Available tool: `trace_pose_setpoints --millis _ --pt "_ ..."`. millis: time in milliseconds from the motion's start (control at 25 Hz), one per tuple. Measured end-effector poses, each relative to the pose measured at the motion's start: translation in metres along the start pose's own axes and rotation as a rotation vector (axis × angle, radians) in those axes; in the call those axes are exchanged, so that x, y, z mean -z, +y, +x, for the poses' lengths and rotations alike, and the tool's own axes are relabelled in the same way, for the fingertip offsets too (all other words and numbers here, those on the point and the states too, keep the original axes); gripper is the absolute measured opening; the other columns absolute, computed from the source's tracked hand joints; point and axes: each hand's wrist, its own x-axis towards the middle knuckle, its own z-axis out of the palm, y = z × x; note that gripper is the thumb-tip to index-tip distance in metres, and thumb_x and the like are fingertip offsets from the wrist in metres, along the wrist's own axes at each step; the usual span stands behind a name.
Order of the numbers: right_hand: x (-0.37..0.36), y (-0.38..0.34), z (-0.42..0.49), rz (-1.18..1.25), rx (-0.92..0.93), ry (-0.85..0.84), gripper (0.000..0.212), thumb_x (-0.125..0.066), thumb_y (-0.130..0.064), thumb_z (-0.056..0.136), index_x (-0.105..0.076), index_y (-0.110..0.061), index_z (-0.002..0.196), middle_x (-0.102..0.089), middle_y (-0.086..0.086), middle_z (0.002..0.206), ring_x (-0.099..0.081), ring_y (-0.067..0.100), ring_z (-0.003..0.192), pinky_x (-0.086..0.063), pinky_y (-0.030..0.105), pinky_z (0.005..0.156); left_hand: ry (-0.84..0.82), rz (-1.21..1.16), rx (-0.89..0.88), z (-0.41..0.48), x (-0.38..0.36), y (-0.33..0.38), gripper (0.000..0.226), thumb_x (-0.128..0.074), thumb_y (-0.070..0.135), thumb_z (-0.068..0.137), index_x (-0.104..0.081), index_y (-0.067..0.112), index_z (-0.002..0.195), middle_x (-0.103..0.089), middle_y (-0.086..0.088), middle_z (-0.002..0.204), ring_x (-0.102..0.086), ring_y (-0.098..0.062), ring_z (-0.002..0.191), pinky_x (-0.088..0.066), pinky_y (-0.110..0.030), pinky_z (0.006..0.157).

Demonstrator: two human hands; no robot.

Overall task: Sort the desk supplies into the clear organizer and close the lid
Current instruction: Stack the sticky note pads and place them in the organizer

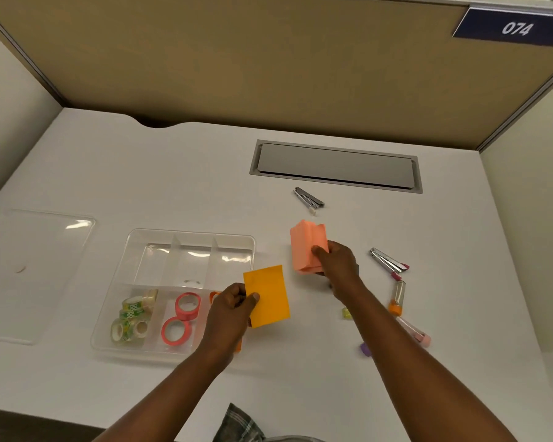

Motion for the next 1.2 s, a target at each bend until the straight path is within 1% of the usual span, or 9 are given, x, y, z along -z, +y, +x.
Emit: trace_pose_setpoints --millis 80,240,400,520,640,800,960,1080,1200 --pt "0.015 0.006 -0.016 0.362 -0.111 -0.104 0.019 -0.059 -0.017 0.096 -0.065 -0.011 0.113 -0.071 0.014 0.104 -0.069 0.027 0.088 -0.052 0.022 0.055 0.000 -0.080 0.039 0.004 -0.003 0.007 0.005 -0.060 0.018 0.097 -0.064 0.016 0.096 -0.071 -0.003 0.097 -0.068 -0.022 0.088 -0.057 -0.031 0.065" --pt "0.031 0.018 -0.041 0.585 -0.165 -0.202 0.014 -0.061 -0.016 0.096 -0.066 -0.020 0.108 -0.075 0.005 0.105 -0.071 0.025 0.099 -0.059 0.038 0.077 -0.088 -0.224 0.093 0.010 -0.012 0.022 0.010 -0.056 0.015 0.098 -0.063 0.017 0.105 -0.071 -0.004 0.104 -0.069 -0.025 0.093 -0.056 -0.032 0.066" --pt "0.035 0.019 -0.063 0.529 -0.140 -0.262 0.018 -0.067 -0.027 0.091 -0.067 -0.025 0.110 -0.077 0.002 0.103 -0.074 0.022 0.095 -0.060 0.033 0.072 -0.136 -0.280 0.101 0.010 -0.021 0.031 0.012 -0.055 0.017 0.098 -0.062 0.020 0.107 -0.069 -0.002 0.109 -0.067 -0.027 0.100 -0.056 -0.034 0.073" --pt "0.033 0.014 -0.081 0.396 -0.075 -0.280 0.024 -0.070 -0.037 0.086 -0.063 -0.030 0.107 -0.075 -0.008 0.100 -0.073 0.016 0.091 -0.059 0.026 0.066 -0.105 -0.226 0.093 0.008 -0.026 0.032 0.013 -0.060 0.020 0.096 -0.060 0.019 0.109 -0.066 -0.005 0.115 -0.063 -0.030 0.108 -0.057 -0.042 0.086" --pt "0.028 0.014 -0.091 0.340 -0.063 -0.276 0.036 -0.064 -0.043 0.090 -0.058 -0.025 0.121 -0.071 -0.001 0.112 -0.070 0.019 0.097 -0.061 0.027 0.067 -0.099 -0.243 0.137 0.003 -0.029 0.029 0.031 -0.066 0.015 0.092 -0.052 0.017 0.120 -0.061 -0.010 0.125 -0.060 -0.033 0.113 -0.052 -0.052 0.097" --pt "0.031 0.015 -0.100 0.573 -0.196 -0.148 0.033 -0.054 -0.040 0.098 -0.055 -0.020 0.125 -0.065 0.008 0.115 -0.066 0.028 0.101 -0.060 0.038 0.068 -0.073 -0.474 0.197 0.002 -0.023 0.021 0.048 -0.064 0.002 0.090 -0.045 0.012 0.133 -0.057 -0.015 0.128 -0.059 -0.038 0.113 -0.055 -0.050 0.087" --pt "0.038 0.022 -0.108 0.587 -0.221 -0.071 0.025 -0.052 -0.035 0.101 -0.052 -0.023 0.123 -0.061 0.007 0.112 -0.063 0.024 0.094 -0.058 0.035 0.062 -0.158 -0.605 0.222 -0.004 -0.024 0.011 0.037 -0.055 0.001 0.095 -0.050 0.012 0.130 -0.060 -0.012 0.124 -0.063 -0.029 0.104 -0.056 -0.038 0.075" --pt "0.038 0.027 -0.117 0.571 -0.231 -0.117 0.032 -0.054 -0.036 0.099 -0.048 -0.023 0.129 -0.059 0.007 0.117 -0.063 0.025 0.097 -0.060 0.035 0.060 -0.177 -0.477 0.197 -0.013 -0.034 0.008 0.032 -0.053 0.006 0.098 -0.051 0.013 0.129 -0.060 -0.011 0.126 -0.061 -0.030 0.110 -0.055 -0.040 0.084" --pt "0.034 0.030 -0.123 0.477 -0.264 -0.185 0.037 -0.054 -0.046 0.096 -0.041 -0.030 0.126 -0.056 0.006 0.118 -0.063 0.026 0.098 -0.060 0.038 0.069 -0.100 -0.066 0.084 -0.025 -0.048 0.001 0.026 -0.053 0.019 0.100 -0.051 0.021 0.126 -0.058 -0.004 0.124 -0.057 -0.023 0.108 -0.051 -0.032 0.082"
